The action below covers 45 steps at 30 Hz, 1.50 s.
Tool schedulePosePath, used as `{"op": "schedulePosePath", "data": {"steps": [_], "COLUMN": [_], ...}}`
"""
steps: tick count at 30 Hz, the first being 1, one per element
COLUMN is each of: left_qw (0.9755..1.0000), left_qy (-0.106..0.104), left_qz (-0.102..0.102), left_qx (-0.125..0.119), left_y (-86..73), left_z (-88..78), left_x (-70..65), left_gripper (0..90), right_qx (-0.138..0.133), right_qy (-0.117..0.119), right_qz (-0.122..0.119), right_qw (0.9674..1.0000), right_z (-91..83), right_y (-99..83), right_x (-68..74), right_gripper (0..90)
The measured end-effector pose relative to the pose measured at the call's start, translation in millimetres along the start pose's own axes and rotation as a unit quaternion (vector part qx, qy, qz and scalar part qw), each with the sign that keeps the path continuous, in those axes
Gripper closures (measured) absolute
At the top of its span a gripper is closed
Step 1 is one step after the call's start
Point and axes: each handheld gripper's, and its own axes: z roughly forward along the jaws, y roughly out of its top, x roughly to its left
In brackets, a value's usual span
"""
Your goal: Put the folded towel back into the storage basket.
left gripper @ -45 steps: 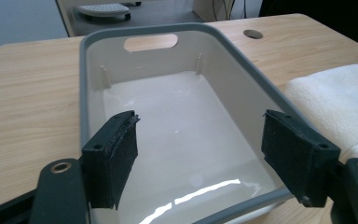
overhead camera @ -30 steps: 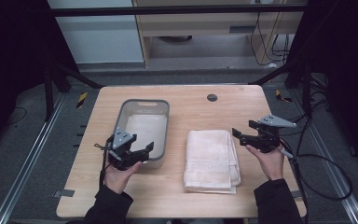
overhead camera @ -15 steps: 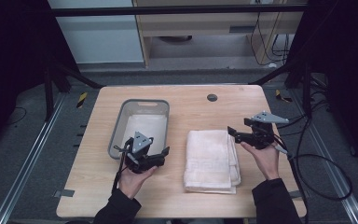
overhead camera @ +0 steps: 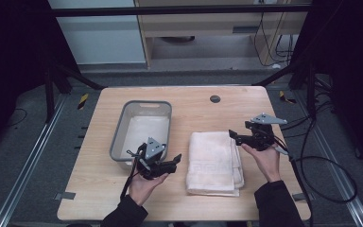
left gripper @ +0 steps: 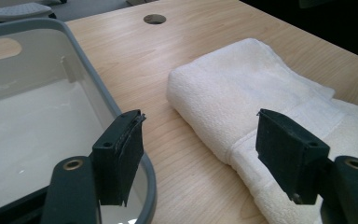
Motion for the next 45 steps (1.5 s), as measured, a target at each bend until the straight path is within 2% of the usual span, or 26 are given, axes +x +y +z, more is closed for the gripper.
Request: {"op": "schedulePosePath", "data": {"steps": [7, 14, 21, 34, 45], "left_qw": [0.9998, 0.9996, 0.9986, 0.9968, 0.9958], "left_qy": [-0.015, -0.022, -0.034, -0.031, -0.033], "left_qz": [0.01, 0.01, 0.016, 0.026, 0.025], "left_qx": [0.012, 0.018, 0.037, 0.069, 0.081], "left_y": [-5.8, -10.4, -18.7, -33.3, -41.8], "left_z": [8.4, 14.3, 25.6, 48.0, 60.3], "left_x": [-10.7, -17.6, -27.6, -36.4, -38.7], "left_gripper": [31.2, 31.2, 31.0, 30.9, 31.0], "right_qx": [0.02, 0.032, 0.044, 0.074, 0.1], "right_qy": [0.009, 0.012, 0.013, 0.011, 0.009], "right_qz": [0.003, 0.004, -0.003, -0.003, -0.004], "right_qw": [0.9998, 0.9994, 0.9989, 0.9972, 0.995], "right_z": [9.2, 14.6, 21.3, 36.2, 48.9], "right_y": [-8.2, -13.5, -18.1, -30.2, -40.8], "right_x": [1.2, 1.0, 1.8, 1.3, 0.7], "right_gripper": [22.6, 22.6, 22.6, 22.4, 22.4]}}
